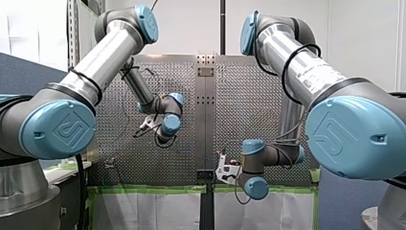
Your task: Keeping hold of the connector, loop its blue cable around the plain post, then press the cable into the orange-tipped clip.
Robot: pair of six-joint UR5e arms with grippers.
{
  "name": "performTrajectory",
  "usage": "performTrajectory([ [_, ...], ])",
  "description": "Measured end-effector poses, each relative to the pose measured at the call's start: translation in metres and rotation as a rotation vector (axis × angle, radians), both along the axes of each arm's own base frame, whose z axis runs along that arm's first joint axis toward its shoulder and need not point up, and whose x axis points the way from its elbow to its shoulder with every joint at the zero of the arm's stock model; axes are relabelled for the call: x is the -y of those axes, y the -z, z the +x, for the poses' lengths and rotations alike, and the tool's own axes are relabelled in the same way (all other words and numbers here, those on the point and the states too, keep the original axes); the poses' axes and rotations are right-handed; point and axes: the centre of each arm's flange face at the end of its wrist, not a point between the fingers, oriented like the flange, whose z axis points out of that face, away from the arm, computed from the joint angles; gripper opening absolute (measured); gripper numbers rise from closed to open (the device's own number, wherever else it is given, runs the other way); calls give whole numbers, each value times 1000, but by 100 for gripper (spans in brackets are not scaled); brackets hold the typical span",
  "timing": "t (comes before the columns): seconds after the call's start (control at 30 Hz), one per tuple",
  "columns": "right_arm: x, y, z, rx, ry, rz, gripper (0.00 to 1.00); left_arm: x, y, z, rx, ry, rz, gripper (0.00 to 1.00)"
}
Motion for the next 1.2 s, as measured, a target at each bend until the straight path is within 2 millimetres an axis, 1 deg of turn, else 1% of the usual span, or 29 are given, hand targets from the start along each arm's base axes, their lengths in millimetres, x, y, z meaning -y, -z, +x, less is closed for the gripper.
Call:
performTrajectory([
  [0.27,-3,0,3,-7,-14,-5,0,8,2,0,7,29,-77,100],
  [0.53,-6,0,6,-10,-21,-7,0,13,4,-2,4,38,-108,100],
  [0.63,-7,0,6,-10,-23,-8,0,14,12,-4,-13,43,-113,100],
  [0.87,-7,-1,8,-8,-26,-11,0,21,44,-6,-70,58,-110,100],
  [1.1,-7,-1,9,-5,-27,-14,0,31,58,-7,-76,79,-168,100],
  [1.2,-6,-1,10,-5,-28,-14,0,34,71,-11,-95,78,-179,100],
])
